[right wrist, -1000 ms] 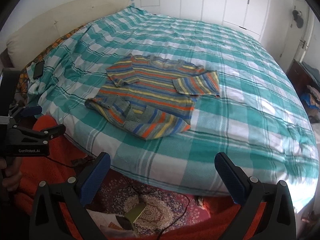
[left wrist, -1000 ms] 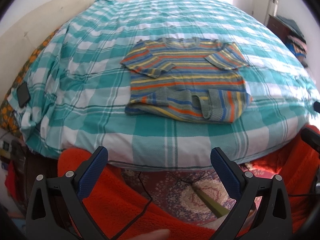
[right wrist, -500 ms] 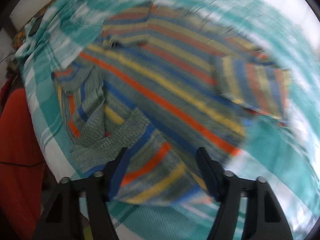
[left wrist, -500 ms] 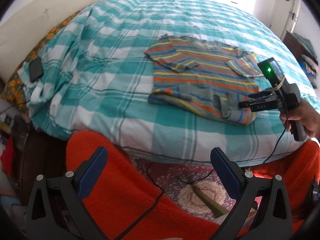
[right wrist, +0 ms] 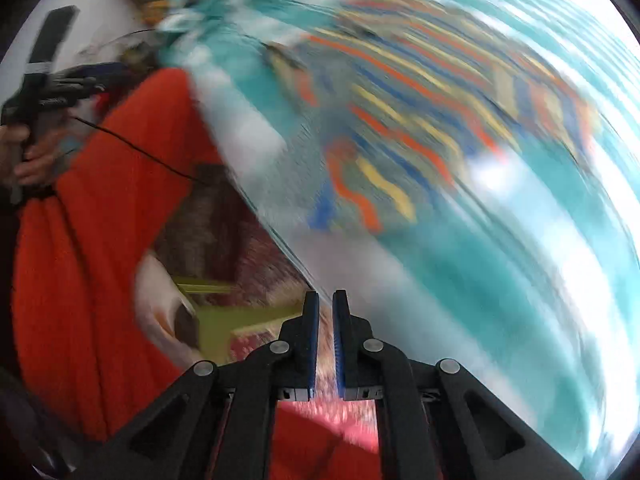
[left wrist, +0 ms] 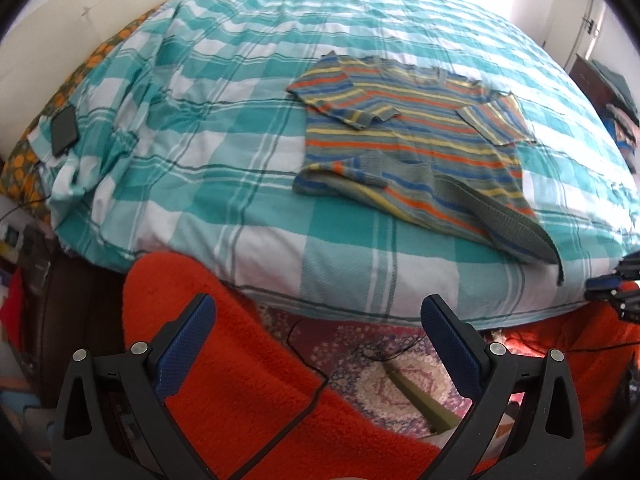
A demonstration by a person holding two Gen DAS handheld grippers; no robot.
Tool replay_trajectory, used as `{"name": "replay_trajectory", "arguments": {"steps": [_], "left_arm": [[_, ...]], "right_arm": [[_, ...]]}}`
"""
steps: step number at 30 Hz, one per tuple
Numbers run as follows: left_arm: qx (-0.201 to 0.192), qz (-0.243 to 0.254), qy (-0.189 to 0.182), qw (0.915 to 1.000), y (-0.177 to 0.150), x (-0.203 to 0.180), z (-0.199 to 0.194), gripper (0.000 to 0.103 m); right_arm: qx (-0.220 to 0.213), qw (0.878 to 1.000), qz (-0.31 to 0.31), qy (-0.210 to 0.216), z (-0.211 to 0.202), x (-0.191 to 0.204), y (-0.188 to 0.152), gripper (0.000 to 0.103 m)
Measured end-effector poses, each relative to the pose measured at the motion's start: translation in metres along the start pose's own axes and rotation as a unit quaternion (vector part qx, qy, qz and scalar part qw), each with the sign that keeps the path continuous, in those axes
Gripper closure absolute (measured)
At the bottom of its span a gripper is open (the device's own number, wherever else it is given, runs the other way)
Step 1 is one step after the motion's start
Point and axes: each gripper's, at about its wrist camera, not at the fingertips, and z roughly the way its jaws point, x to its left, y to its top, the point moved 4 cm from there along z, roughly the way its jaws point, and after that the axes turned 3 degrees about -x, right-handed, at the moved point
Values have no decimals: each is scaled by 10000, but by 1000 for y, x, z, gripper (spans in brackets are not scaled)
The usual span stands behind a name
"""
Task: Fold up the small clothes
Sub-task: 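Grasp the folded-up hem of the striped sweater with the right gripper, then grasp the hem with the left gripper while the right gripper holds its own hem corner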
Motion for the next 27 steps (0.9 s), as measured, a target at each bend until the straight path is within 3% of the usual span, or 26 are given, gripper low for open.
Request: {"name": "replay_trajectory", "arguments": {"steps": [3, 4, 6, 7, 8, 9, 11, 12, 13, 14, 16, 17, 19, 20, 21, 22, 23, 24, 26, 27], "left_arm": [[24, 60, -48, 10000, 4, -5, 5, 1], [28, 71, -52, 10000, 5, -7, 6, 1], [24, 104, -32, 9999, 9, -8, 9, 1], [12, 115, -17, 9999, 11, -9, 9, 1], [-3, 124, -3, 9999, 13, -9, 9, 1], [-32, 129, 18, 9999, 15, -9, 7, 1], [-97, 111, 37, 9999, 17, -7, 3, 1], [-121, 98, 41, 9999, 16, -6, 2, 1], [-139, 76, 49, 9999, 15, -5, 1, 1], [-127, 46, 57, 9999, 13, -3, 1, 1], [-44, -3, 57, 10000, 10, -1, 5, 1], [-14, -14, 52, 10000, 9, -1, 7, 1], [49, -11, 36, 10000, 6, -2, 10, 1], [60, 9, 32, 10000, 6, -3, 11, 1], [49, 54, 45, 10000, 5, -5, 11, 1], [25, 84, 64, 9999, 5, -5, 10, 1], [-18, 123, 103, 9999, 6, -5, 10, 1], [-51, 140, 143, 9998, 7, -4, 10, 1], [-98, 174, 175, 9996, 11, -2, 16, 1], [-133, 189, 132, 9996, 18, 0, 24, 1]], "right_arm": [[-275, 9935, 1015, -434, -18, -33, -26, 69], [-547, 9874, 1405, -474, -29, -39, -32, 68], [-877, 9779, 1865, -359, -42, -43, -33, 67], [-1109, 9658, 2343, -45, -44, -43, -29, 65], [-1236, 9555, 2671, 210, -37, -38, -21, 56], [-1406, 9348, 3194, 662, -30, -38, -19, 45], [-1742, 8630, 4352, 1884, -8, -34, -17, 40], [-1806, 8367, 4655, 2249, 4, -28, -18, 40], [-1858, 8006, 5033, 2669, 17, -25, -19, 39], [-1899, 7641, 5399, 2976, 30, -25, -20, 35], [-1968, 7130, 5897, 3244, 45, -23, -23, 29], [-1950, 6962, 6081, 3280, 54, -22, -22, 29], [-2054, 6924, 6097, 3266, 63, -24, -13, 30], [-2121, 6989, 6067, 3138, 66, -26, -9, 43], [-2201, 7073, 6070, 2877, 67, -30, -7, 74], [-2227, 7175, 6063, 2607, 71, -33, -7, 92], [-2220, 7388, 5964, 2216, 63, -36, -9, 98], [-2252, 7529, 5841, 2032, 54, -37, -11, 98], [-2258, 7997, 5398, 1345, 34, -40, -10, 98], [-2250, 8172, 5201, 1051, 25, -40, -11, 98]]}}
